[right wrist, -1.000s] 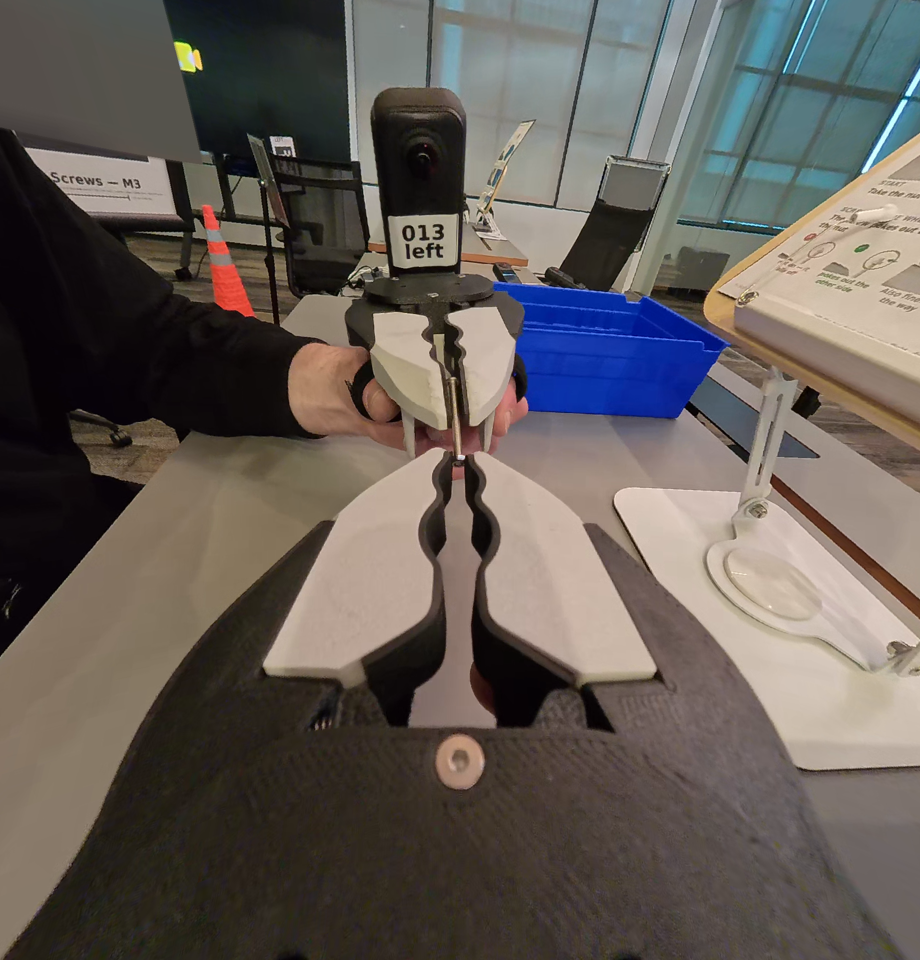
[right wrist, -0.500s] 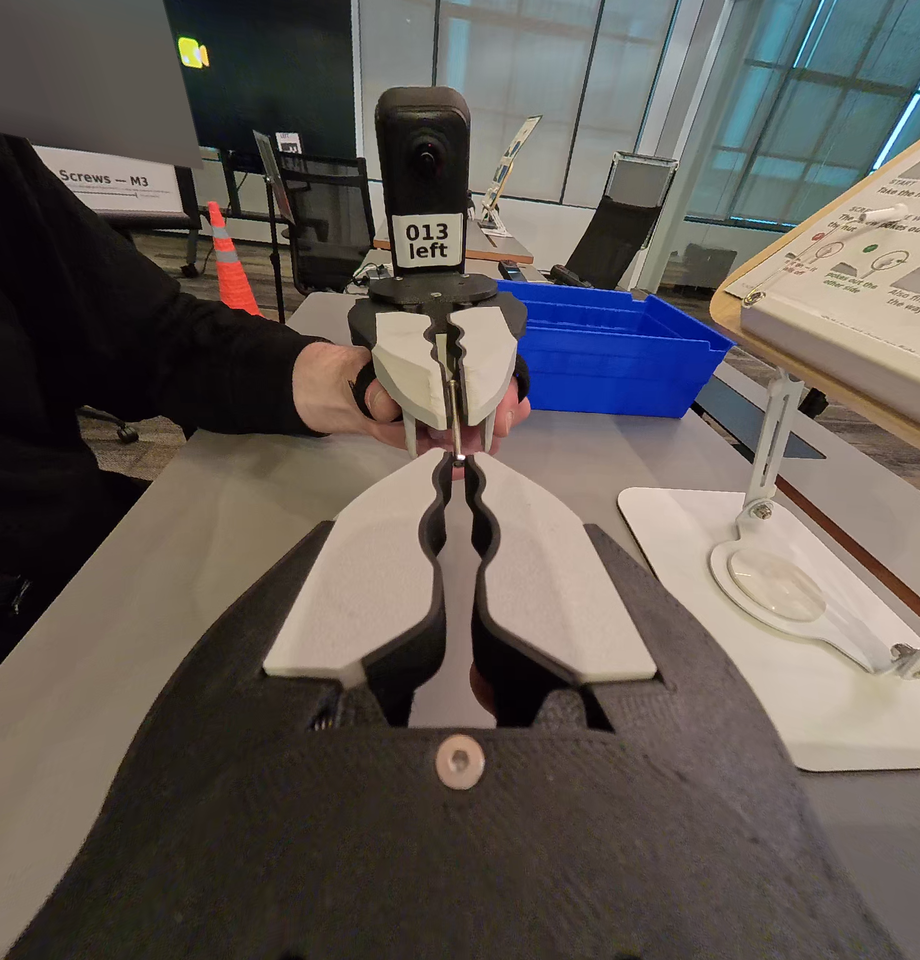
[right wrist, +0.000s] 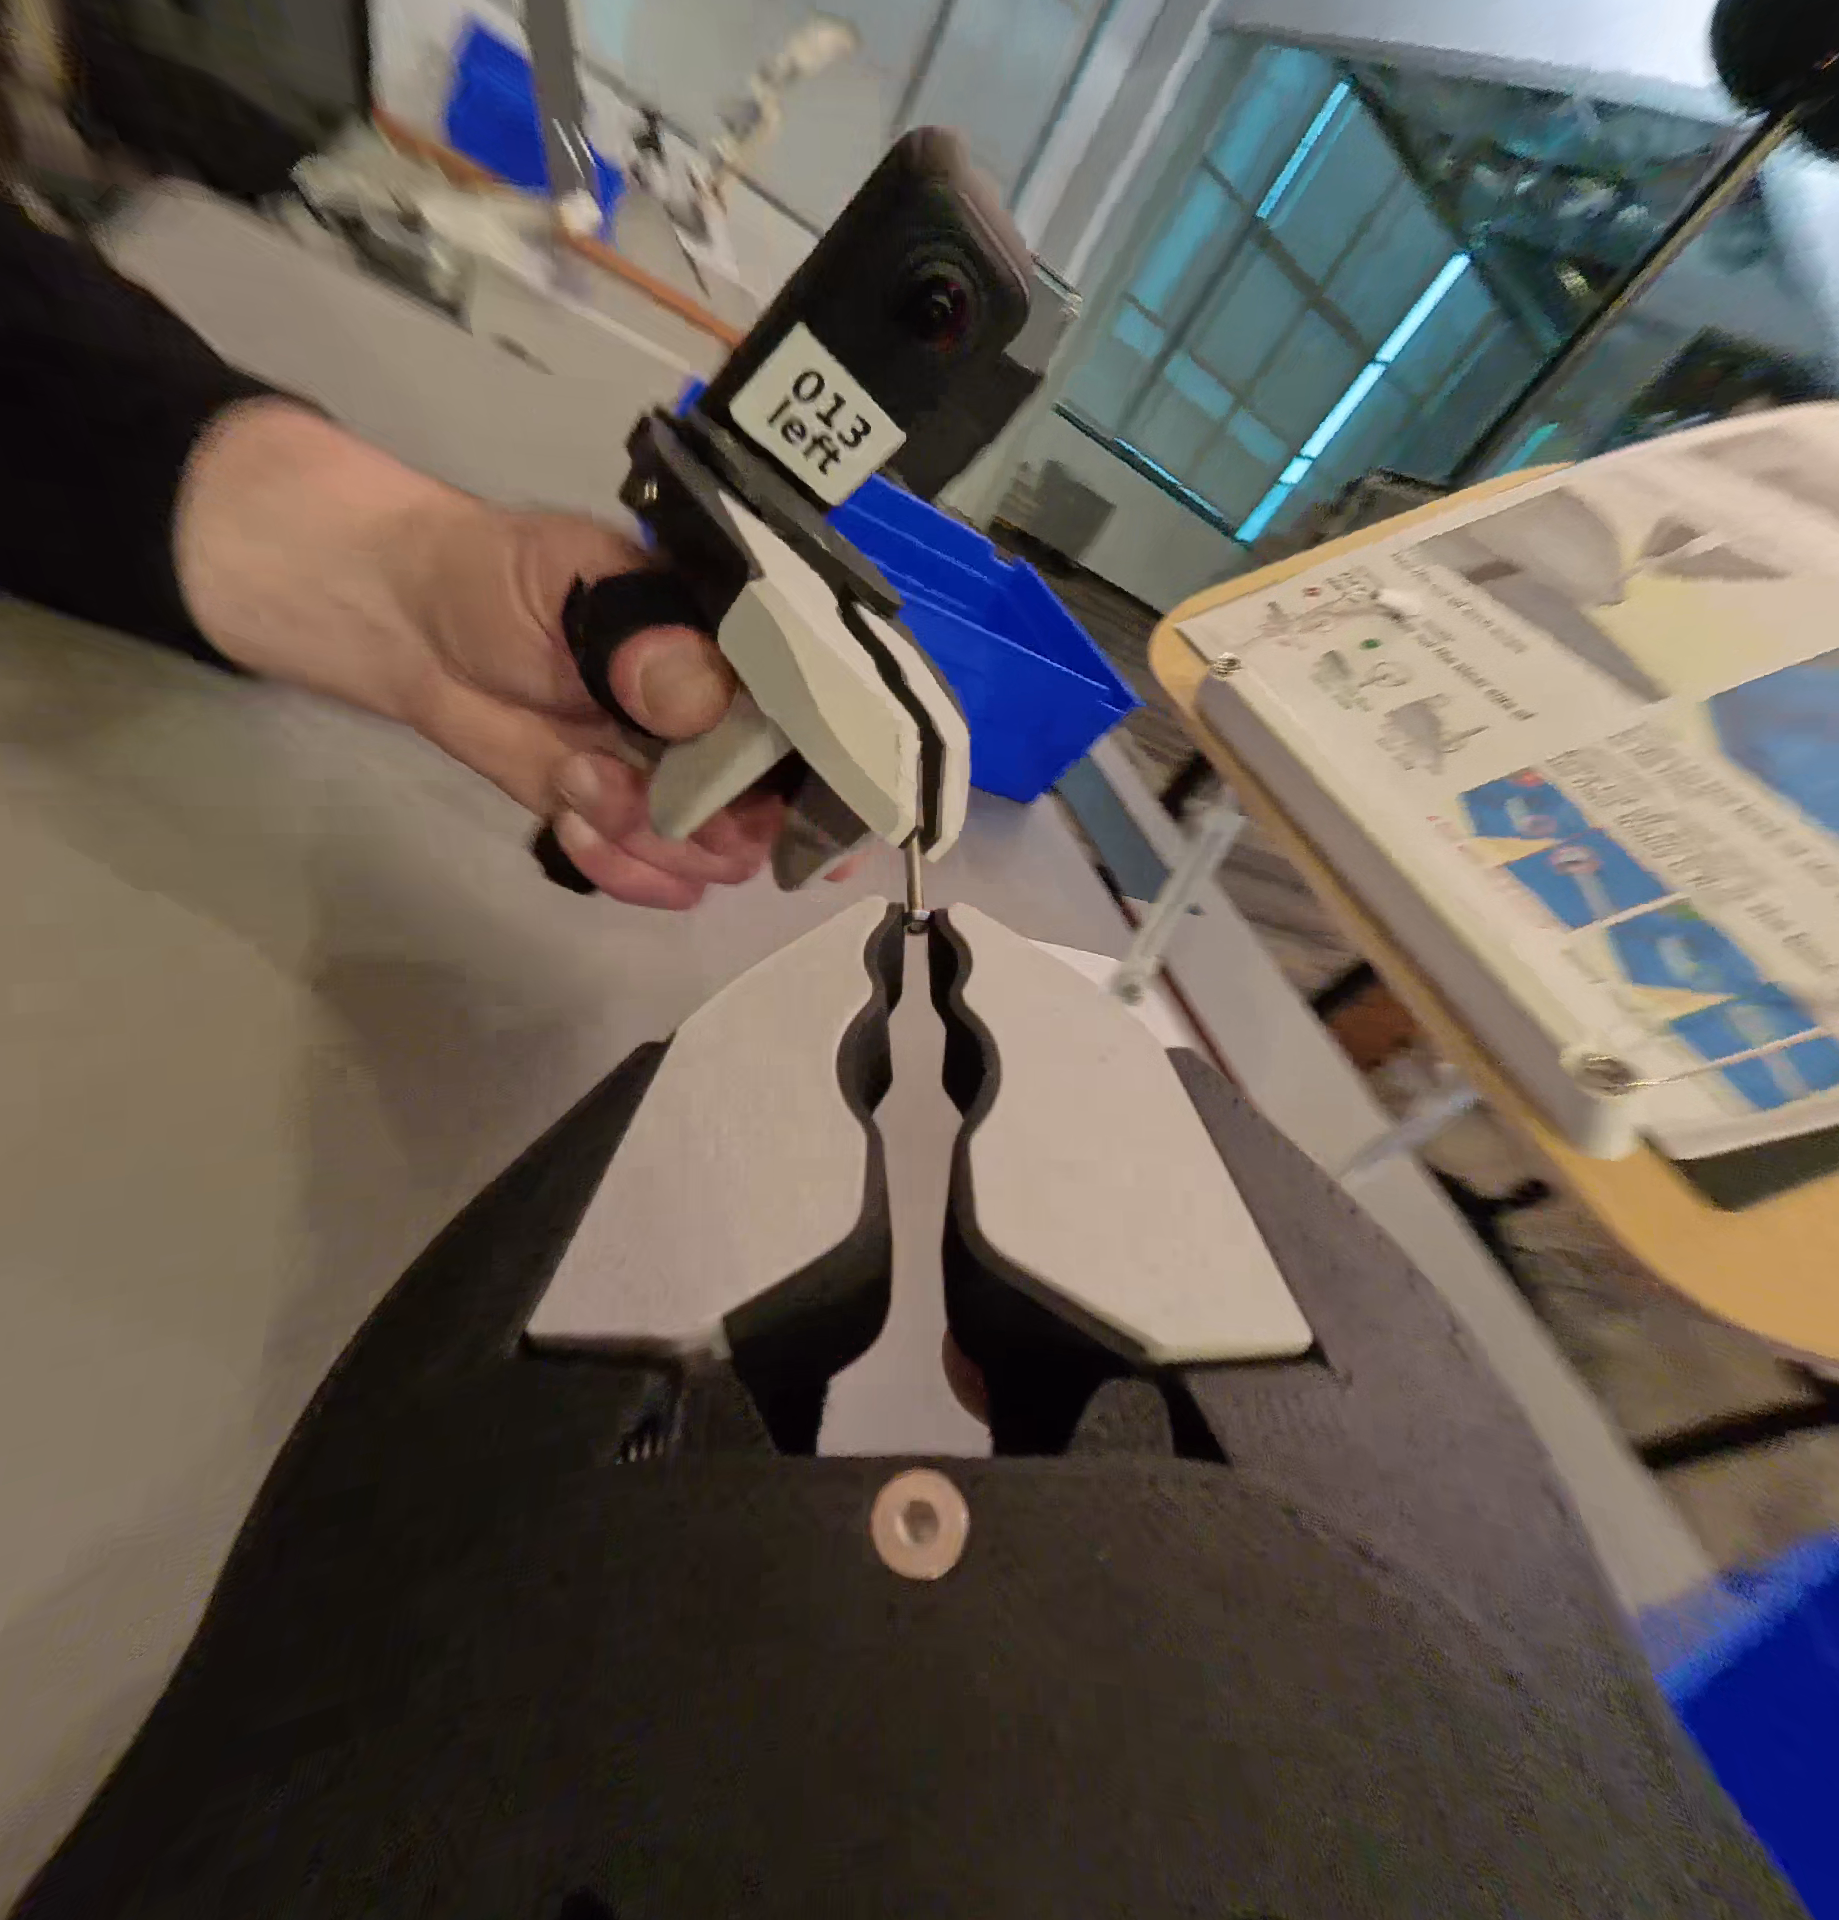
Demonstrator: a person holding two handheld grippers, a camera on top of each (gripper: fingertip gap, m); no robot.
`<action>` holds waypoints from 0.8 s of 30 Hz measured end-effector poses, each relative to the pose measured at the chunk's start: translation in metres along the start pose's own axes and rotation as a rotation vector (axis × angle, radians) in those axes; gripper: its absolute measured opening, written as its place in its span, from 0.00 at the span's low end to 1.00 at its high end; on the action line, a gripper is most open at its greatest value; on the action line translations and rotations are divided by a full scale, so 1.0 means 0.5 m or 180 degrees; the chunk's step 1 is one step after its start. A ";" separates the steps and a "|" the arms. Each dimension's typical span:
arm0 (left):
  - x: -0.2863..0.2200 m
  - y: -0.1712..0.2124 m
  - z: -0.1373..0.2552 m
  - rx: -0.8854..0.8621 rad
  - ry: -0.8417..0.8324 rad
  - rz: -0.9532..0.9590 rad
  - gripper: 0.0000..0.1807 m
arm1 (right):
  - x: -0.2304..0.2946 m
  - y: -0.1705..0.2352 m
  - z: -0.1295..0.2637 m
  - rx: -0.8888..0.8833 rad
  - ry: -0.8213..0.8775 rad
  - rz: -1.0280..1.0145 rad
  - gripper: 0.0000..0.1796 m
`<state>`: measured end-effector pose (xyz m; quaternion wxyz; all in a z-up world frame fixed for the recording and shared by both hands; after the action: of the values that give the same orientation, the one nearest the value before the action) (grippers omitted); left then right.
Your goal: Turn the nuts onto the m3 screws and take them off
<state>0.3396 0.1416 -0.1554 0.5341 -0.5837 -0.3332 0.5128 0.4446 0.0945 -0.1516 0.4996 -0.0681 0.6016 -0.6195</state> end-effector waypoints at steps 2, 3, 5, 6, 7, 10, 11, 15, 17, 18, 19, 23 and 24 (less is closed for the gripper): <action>0.008 0.003 0.000 -0.0038 0.0081 0.0229 0.02 | 0.005 -0.001 -0.003 0.0209 0.0336 0.0432 0.03; 0.011 0.004 0.000 -0.0061 0.0117 0.0321 0.02 | 0.007 -0.002 -0.004 0.0292 0.0480 0.0612 0.03; 0.016 0.006 -0.001 -0.0103 0.0191 0.0508 0.01 | 0.011 -0.004 -0.006 0.0444 0.0758 0.0973 0.03; 0.019 0.006 0.000 -0.0137 0.0237 0.0605 0.01 | 0.014 -0.005 -0.007 0.0532 0.0905 0.1174 0.03; 0.021 0.007 0.000 -0.0174 0.0291 0.0697 0.01 | 0.015 -0.007 -0.009 0.0595 0.1012 0.1315 0.03; 0.023 0.008 0.001 -0.0237 0.0386 0.0813 0.01 | 0.018 -0.010 -0.010 0.0659 0.1177 0.1563 0.03; 0.023 0.007 0.001 -0.0248 0.0415 0.0831 0.01 | 0.019 -0.011 -0.009 0.0669 0.1203 0.1614 0.03; 0.024 0.009 0.001 -0.0234 0.0399 0.0766 0.02 | 0.018 -0.010 -0.009 0.0613 0.1049 0.1438 0.03; 0.026 0.008 0.002 -0.0197 0.0240 0.0632 0.09 | 0.013 -0.004 -0.008 0.0518 0.0806 0.1089 0.03; 0.026 0.007 0.003 -0.0181 0.0179 0.0563 0.12 | 0.011 0.000 -0.008 0.0488 0.0685 0.0931 0.03; 0.026 0.006 0.005 -0.0162 0.0124 0.0476 0.13 | 0.010 0.002 -0.007 0.0434 0.0577 0.0800 0.03; 0.021 0.004 0.008 -0.0041 -0.0052 0.0116 0.14 | 0.008 0.013 -0.010 0.0310 0.0159 0.0315 0.03; 0.021 0.006 0.006 0.0043 -0.0149 0.0010 0.14 | 0.008 0.014 -0.010 0.0247 0.0052 0.0179 0.03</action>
<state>0.3387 0.1515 -0.1605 0.5293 -0.5685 -0.3412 0.5294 0.4429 0.0968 -0.1609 0.5142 -0.0267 0.5829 -0.6286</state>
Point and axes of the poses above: each gripper's, where its closed fingertips meet, z back along the fingers, y out of its underside, x = y × z across the jaws, the point moved 6 cm from there along z, back along the fingers, and after that the axes turned 10 degrees about x, right-handed, at the moved point
